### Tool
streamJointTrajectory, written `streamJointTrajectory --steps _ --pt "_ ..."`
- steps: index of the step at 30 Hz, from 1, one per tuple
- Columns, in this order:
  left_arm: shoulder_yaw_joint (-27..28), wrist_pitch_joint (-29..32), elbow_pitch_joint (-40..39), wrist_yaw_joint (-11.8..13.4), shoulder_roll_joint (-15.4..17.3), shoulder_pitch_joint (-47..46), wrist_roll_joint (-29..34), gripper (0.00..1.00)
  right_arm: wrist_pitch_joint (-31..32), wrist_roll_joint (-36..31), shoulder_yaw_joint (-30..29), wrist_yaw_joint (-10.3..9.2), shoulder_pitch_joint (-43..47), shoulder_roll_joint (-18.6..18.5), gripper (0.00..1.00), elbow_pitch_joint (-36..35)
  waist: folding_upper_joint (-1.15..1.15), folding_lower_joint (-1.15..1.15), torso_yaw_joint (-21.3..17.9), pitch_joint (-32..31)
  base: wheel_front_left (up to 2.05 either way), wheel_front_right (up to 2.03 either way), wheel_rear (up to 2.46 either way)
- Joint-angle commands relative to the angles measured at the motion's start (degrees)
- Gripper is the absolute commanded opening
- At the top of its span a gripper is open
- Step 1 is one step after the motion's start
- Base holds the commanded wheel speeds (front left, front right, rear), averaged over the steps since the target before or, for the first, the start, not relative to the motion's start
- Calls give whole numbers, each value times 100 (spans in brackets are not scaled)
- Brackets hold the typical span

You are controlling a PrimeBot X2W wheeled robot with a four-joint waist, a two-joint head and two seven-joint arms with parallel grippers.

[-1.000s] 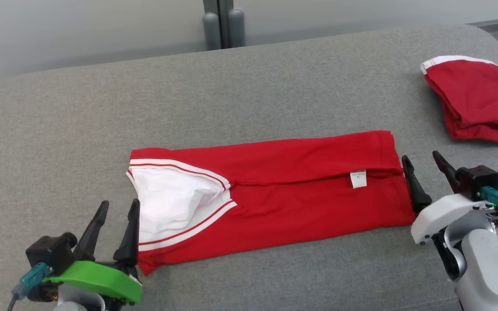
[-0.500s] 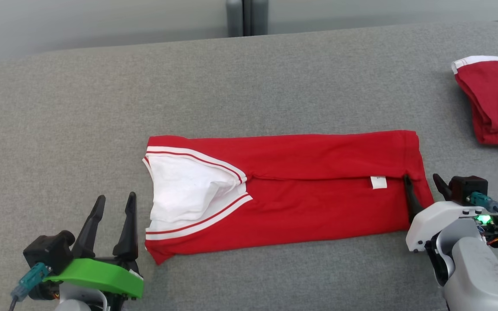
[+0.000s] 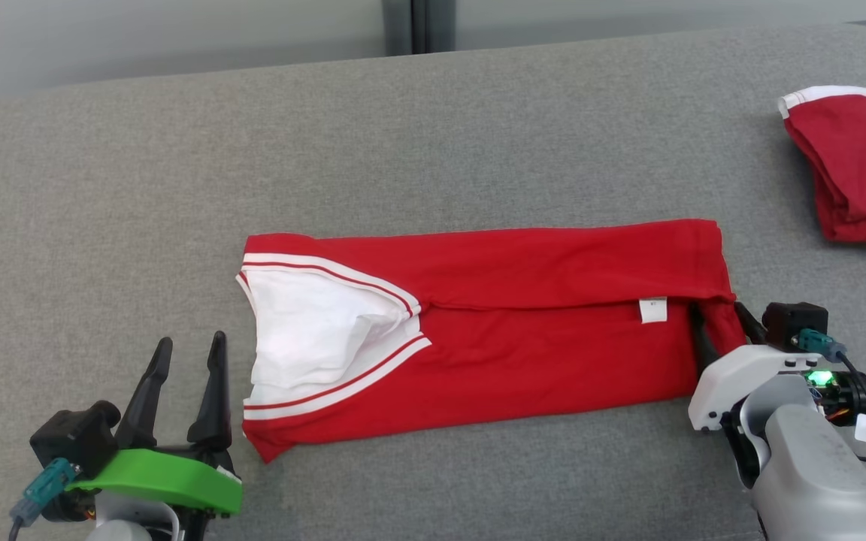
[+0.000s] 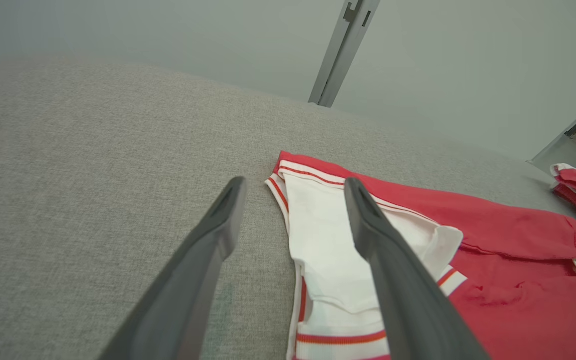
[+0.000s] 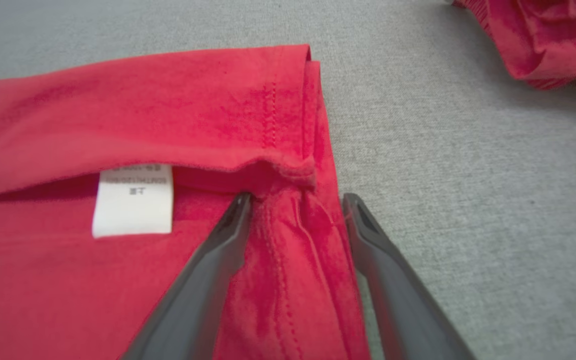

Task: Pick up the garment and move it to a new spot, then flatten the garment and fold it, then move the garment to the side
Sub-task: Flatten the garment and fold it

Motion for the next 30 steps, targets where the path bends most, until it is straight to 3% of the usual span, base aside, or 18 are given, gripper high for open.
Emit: streamJointTrajectory --steps 1,11,20,25,30 --pt "20 -18 13 -29 -28 78 23 100 -21 -22 10 -9 -47 8 0 84 0 0 -9 0 0 0 0" --pt "89 -18 103 -99 -99 128 102 100 -70 2 56 -9 -186 10 0 190 0 0 -16 -78 0 0 0" --pt "99 -18 152 -154 -156 204 119 100 -75 46 114 -9 63 -111 0 -624 0 0 -85 -184 0 0 0" --pt "101 -19 171 -164 -177 239 132 100 -76 14 500 -9 225 -64 0 -1271 0 0 -117 -255 0 0 0" --pt "53 -18 212 -192 -209 214 145 100 -75 182 1280 -9 334 10 0 -1782 0 0 -73 -331 0 0 0"
